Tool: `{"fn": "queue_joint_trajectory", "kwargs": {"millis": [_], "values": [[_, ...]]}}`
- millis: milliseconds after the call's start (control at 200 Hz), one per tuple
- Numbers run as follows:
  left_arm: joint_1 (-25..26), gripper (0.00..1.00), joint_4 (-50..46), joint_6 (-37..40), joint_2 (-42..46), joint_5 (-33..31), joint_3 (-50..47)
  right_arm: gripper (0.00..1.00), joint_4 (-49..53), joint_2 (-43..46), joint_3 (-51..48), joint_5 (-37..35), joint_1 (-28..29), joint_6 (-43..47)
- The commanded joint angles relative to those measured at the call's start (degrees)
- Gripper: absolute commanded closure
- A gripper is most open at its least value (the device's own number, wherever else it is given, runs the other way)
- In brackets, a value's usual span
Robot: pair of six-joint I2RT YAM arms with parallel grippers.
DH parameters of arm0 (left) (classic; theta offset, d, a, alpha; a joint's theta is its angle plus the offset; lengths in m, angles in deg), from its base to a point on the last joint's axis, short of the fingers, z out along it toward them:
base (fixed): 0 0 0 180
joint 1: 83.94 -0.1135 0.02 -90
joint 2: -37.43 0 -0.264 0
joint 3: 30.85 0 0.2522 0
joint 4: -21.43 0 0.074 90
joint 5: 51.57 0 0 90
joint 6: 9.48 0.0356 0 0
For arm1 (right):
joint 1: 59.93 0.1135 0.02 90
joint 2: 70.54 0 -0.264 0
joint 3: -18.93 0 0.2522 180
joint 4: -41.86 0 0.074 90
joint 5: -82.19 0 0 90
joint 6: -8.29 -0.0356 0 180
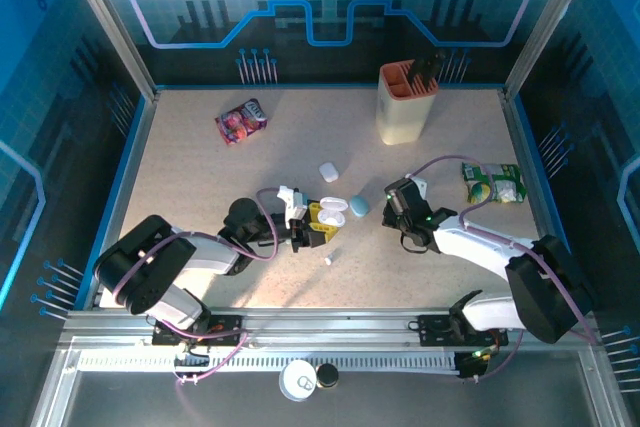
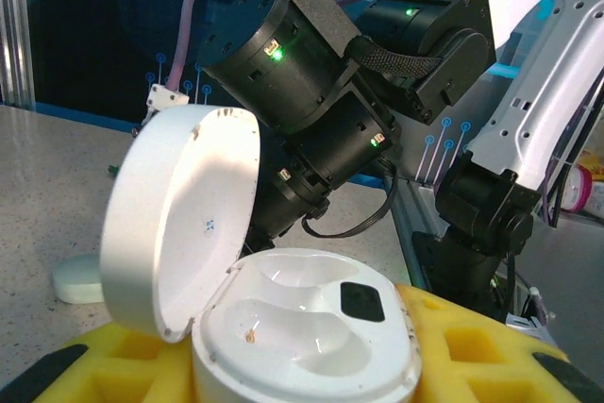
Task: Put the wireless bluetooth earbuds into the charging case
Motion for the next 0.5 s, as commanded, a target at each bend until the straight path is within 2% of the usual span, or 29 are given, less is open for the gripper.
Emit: {"fn": "queue_joint_trajectory", "kwargs": {"millis": [0,110,265,495], "values": [[-0.34,0.69,1.87,1.98,-0.63,-1.06,-0.78,0.86,2.47,0.97,0.98,-3.58,1.16,-1.0],[-0.38,0.68,1.89,2.53,-1.2,-1.7,-0.82,0.87,2.69,2.65,0.84,-3.6,1.34,-0.84],[-0.37,0.67,1.94,4.21,-2.38,-3.64,-0.8,0.86,0.05,7.7,-0.07,0.85,2.31,3.21],[-0.37,0.67,1.94,8.39,-3.18,-11.34,-1.12,0.86,-0.21,19.49,0.59,2.07,7.56,7.36]]}}
